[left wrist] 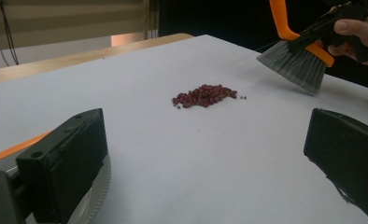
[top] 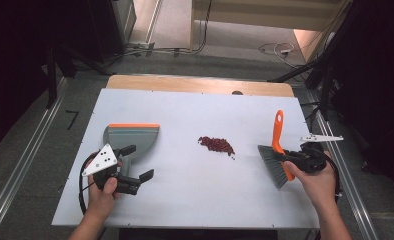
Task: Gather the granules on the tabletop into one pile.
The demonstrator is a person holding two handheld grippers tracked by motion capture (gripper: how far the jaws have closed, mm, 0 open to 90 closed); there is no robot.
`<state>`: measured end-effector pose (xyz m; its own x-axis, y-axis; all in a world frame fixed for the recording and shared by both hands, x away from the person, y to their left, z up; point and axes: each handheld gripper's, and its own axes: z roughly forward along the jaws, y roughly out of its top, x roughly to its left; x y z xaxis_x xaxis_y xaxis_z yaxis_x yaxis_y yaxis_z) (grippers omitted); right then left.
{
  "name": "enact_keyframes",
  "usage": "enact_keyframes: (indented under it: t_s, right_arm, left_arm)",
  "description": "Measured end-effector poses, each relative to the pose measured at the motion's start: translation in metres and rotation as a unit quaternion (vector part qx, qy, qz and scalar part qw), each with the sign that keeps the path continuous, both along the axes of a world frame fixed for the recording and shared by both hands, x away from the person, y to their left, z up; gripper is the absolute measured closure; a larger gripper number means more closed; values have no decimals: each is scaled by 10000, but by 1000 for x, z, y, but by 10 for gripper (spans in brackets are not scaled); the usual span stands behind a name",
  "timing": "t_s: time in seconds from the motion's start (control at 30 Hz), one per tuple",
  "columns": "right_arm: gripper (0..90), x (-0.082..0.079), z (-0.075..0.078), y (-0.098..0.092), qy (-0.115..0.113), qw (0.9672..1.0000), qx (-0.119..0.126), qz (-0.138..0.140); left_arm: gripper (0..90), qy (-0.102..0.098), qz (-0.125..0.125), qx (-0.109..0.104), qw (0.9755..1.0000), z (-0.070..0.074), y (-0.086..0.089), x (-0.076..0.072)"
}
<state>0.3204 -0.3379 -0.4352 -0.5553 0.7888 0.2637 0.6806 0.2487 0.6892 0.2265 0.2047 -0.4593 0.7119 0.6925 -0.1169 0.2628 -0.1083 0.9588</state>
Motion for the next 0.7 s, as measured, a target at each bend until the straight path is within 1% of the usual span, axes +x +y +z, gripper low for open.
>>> enact_keyframes:
  t_s: [0.17, 0.37, 0.57, 0.7]
  right_arm:
    - [688, 0, -1, -9, -52, 9997, 243, 52]
    - [688, 0, -6, -10, -69, 9996, 259, 72]
    - [687, -1, -5, -12, -92, 9995, 295, 94]
    - [687, -1, -5, -12, -85, 9996, 269, 95]
  left_arm:
    - [3, 8, 81, -31, 10000, -1, 3, 0]
    - [3, 22, 78, 10, 10000, -1, 1, 1]
    - [3, 34, 61, 6, 10000, -2, -1, 3]
    - [3, 39, 51, 5, 10000, -2, -1, 4]
